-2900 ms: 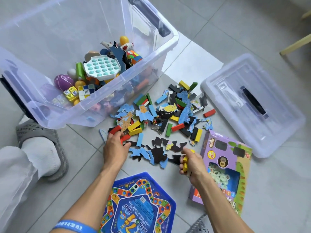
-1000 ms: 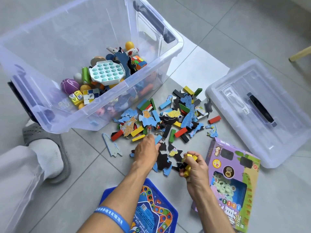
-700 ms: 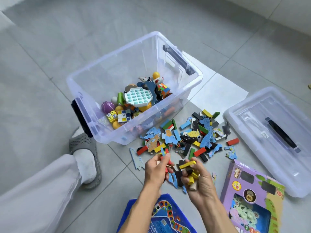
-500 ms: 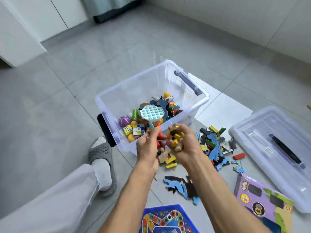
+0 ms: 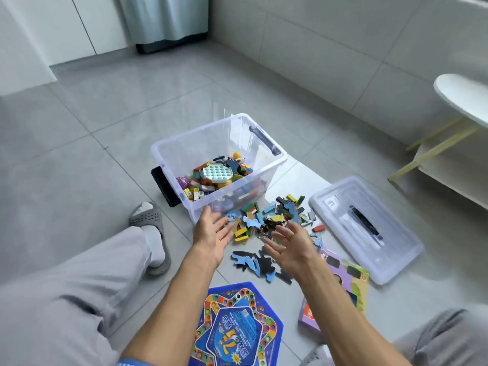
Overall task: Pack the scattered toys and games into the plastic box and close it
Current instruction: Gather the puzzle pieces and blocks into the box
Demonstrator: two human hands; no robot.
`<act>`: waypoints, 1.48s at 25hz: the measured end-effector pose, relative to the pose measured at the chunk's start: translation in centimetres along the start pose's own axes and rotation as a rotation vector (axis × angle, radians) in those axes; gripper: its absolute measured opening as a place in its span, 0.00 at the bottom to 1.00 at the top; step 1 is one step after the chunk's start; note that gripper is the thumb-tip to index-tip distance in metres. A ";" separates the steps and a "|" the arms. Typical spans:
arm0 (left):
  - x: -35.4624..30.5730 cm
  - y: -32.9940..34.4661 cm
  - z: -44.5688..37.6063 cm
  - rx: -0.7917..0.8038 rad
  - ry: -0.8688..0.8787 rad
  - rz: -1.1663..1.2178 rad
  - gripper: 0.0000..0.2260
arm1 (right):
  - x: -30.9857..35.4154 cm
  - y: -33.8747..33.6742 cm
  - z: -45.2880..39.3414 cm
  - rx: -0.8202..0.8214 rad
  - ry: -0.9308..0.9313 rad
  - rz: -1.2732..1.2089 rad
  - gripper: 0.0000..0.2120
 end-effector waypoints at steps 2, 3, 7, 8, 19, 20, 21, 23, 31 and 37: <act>2.7 -0.4 1.7 0.015 -0.017 -0.114 0.29 | -1.1 -3.3 2.5 -0.052 -0.027 0.029 0.21; 3.6 -0.4 2.3 0.020 -0.017 -0.175 0.28 | -1.4 -4.5 3.6 -0.071 -0.044 0.048 0.20; 5.9 -0.5 3.0 0.004 0.005 -0.310 0.26 | -1.8 -8.3 5.8 -0.125 -0.077 0.087 0.19; 6.2 -0.4 2.9 0.003 0.006 -0.334 0.26 | -1.9 -8.8 6.0 -0.125 -0.076 0.098 0.18; 9.4 -5.9 -5.4 -0.310 0.031 -0.800 0.09 | -7.0 -10.7 -5.0 -0.198 -0.032 0.584 0.06; 9.9 -6.5 -6.8 -0.320 0.023 -0.896 0.07 | -7.8 -10.4 -6.5 -0.171 -0.041 0.695 0.06; 10.5 -6.7 -8.4 -0.317 0.016 -0.989 0.09 | -8.6 -10.2 -8.2 -0.133 -0.057 0.825 0.07; 11.4 -6.4 -11.2 -0.293 0.029 -1.181 0.14 | -9.7 -9.8 -10.8 -0.066 -0.099 1.053 0.13; 13.8 -1.3 -19.7 -0.060 0.405 -2.049 0.35 | -11.1 -6.9 -17.8 -0.038 -0.516 1.772 0.34; 13.7 -3.1 -21.2 -0.111 0.356 -1.842 0.19 | -10.9 -5.6 -19.9 0.086 -0.496 1.797 0.28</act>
Point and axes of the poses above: each hand's wrist, its own z-axis away from the middle knuckle, its own y-axis out of the palm, x = y × z, the point moved 9 cm from there along -z, towards the middle knuckle, and after that the axes turned 6 degrees about -y, right-handed, at the moved point
